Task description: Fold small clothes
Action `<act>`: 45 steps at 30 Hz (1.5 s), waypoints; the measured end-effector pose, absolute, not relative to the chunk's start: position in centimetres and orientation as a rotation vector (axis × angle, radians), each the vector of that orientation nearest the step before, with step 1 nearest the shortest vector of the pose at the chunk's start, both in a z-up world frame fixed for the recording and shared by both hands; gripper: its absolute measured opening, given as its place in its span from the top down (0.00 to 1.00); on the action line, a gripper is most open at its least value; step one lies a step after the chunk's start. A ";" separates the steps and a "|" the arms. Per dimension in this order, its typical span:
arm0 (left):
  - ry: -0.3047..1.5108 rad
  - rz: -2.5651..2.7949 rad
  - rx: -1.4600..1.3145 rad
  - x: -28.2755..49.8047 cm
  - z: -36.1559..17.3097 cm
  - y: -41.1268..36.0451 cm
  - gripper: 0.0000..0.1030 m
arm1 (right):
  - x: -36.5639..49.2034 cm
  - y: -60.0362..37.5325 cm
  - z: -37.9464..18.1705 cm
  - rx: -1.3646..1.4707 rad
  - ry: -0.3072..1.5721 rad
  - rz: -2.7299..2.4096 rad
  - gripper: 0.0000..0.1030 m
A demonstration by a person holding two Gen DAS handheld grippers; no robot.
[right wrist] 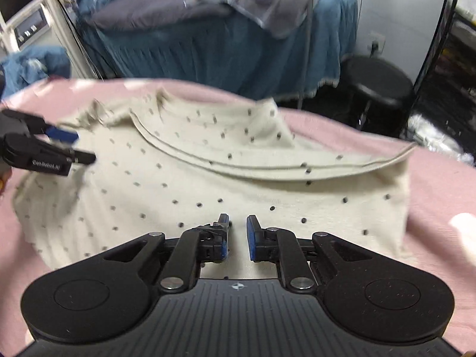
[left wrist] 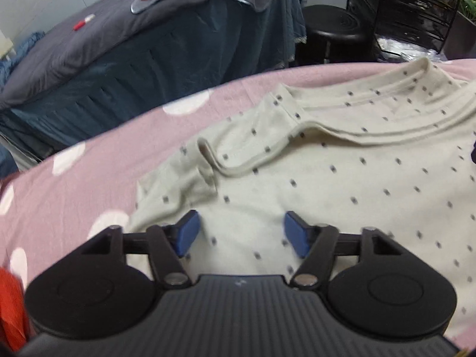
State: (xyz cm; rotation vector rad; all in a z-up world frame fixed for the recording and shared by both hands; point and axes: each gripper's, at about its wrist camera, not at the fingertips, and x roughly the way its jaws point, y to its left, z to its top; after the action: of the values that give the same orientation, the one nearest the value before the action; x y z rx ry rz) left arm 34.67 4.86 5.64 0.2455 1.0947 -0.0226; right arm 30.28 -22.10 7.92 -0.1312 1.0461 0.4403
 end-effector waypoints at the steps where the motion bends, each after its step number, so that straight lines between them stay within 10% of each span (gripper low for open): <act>1: 1.079 -0.002 0.257 35.4 5.6 4.9 0.23 | 30.9 -22.0 7.6 -0.128 1.043 0.426 0.79; 9: 1.073 0.340 0.364 42.6 5.7 8.2 0.11 | 38.0 -22.4 7.8 -0.076 0.995 0.256 0.77; 14: 1.053 0.393 0.288 42.8 7.3 11.9 0.09 | 38.7 -24.9 10.0 -0.055 0.846 0.059 0.40; 26: 1.092 0.097 0.034 26.1 9.4 14.3 0.08 | 27.3 -30.1 12.2 0.137 0.865 0.210 0.35; 39: 1.157 0.036 -0.131 20.0 6.0 13.9 0.54 | 18.0 -31.1 9.4 0.313 1.021 0.164 0.20; 42: 1.174 -0.015 -0.144 20.7 6.4 13.3 0.89 | 17.7 -30.7 8.1 0.369 1.051 0.183 0.44; 43: 1.177 -0.021 -0.149 20.8 6.7 13.3 0.90 | 17.6 -30.7 7.9 0.385 1.055 0.186 0.79; 45: 1.167 -0.013 -0.097 20.7 7.7 13.4 0.92 | 17.4 -30.7 8.2 0.413 1.056 0.171 0.91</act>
State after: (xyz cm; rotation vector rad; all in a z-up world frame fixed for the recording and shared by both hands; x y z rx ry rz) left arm 20.68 13.36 7.69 -0.0968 1.1670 -0.0125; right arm 17.41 -30.71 8.24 0.4130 1.0561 0.1705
